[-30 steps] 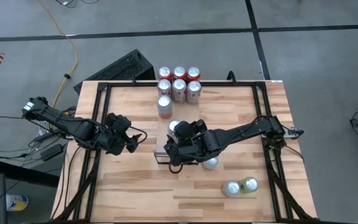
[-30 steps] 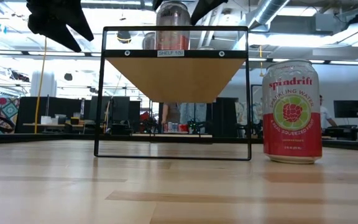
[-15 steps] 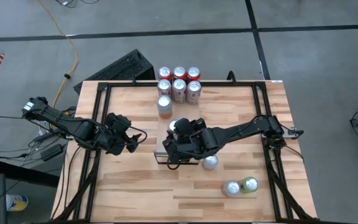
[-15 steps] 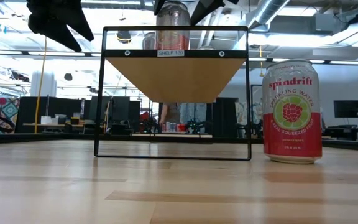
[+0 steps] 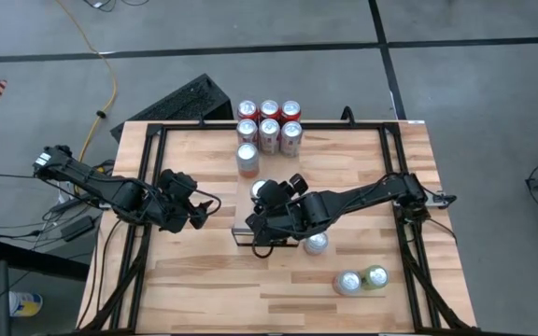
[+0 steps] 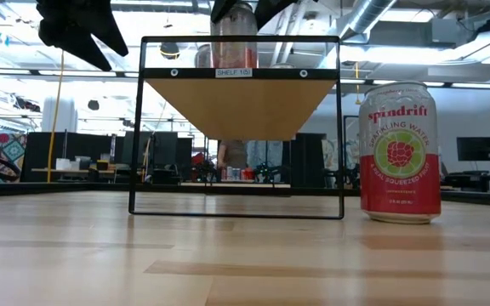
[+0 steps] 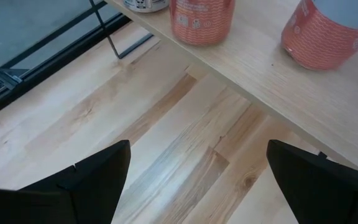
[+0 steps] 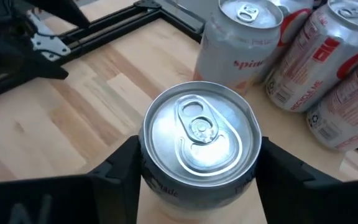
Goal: Place canned beverage on shelf
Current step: Put the left orange-white soda can on the shelf aligned with the other orange-white soda can
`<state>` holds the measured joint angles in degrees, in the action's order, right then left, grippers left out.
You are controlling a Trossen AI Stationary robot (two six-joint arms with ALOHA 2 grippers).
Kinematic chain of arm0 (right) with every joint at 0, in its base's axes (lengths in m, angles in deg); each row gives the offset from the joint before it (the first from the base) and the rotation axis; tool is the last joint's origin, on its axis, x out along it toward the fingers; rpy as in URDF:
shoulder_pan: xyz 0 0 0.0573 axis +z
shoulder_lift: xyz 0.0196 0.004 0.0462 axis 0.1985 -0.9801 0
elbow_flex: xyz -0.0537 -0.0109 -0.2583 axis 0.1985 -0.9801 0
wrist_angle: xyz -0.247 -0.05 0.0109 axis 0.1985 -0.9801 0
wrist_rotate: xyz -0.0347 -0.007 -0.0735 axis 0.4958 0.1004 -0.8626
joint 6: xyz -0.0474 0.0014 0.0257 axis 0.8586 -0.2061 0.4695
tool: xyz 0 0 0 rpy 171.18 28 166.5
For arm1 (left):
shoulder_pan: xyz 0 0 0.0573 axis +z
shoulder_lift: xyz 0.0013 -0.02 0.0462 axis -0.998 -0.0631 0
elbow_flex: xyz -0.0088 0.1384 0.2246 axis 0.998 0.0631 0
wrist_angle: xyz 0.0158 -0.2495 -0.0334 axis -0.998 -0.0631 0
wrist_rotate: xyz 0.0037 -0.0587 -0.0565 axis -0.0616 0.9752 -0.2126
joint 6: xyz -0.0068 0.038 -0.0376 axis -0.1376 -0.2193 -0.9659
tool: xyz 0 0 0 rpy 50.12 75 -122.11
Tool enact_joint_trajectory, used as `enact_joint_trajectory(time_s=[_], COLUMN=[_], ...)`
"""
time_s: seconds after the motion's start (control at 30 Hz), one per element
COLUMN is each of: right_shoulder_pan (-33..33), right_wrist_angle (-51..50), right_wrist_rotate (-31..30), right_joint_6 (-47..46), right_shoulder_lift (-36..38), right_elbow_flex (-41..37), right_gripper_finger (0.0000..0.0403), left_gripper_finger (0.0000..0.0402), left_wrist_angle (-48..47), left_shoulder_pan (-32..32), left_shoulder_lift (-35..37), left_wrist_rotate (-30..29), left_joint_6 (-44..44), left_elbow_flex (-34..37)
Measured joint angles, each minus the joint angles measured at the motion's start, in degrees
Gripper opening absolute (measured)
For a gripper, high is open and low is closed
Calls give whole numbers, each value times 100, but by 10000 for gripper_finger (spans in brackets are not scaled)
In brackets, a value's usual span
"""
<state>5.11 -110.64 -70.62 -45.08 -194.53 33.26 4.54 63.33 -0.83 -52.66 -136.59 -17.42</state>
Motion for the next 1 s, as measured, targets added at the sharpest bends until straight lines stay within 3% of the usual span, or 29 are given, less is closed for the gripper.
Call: enact_joint_trajectory(time_s=[0.23, 0.63, 0.9, 1.0], right_shoulder_pan=[119, 91, -148, -255], right_wrist_angle=[-176, -113, 774, 1440], right_wrist_rotate=[85, 1088, 1572, 2015], right_joint_6=[1010, 2658, 3124, 3575], right_shoulder_lift=[48, 414, 1143, 1488], right_elbow_flex=[4, -68, -937, -1573], right_gripper_finger=[225, 227, 228, 228], left_gripper_finger=[363, 363, 363, 363], left_wrist_angle=[-3, 4, 10, 10], left_shoulder_pan=[0, 0, 0, 0], left_shoulder_lift=[0, -2, -2, -2], left_wrist_rotate=[20, 312, 386, 388], left_joint_6=[137, 244, 248, 249], left_elbow_flex=[0, 0, 0, 0])
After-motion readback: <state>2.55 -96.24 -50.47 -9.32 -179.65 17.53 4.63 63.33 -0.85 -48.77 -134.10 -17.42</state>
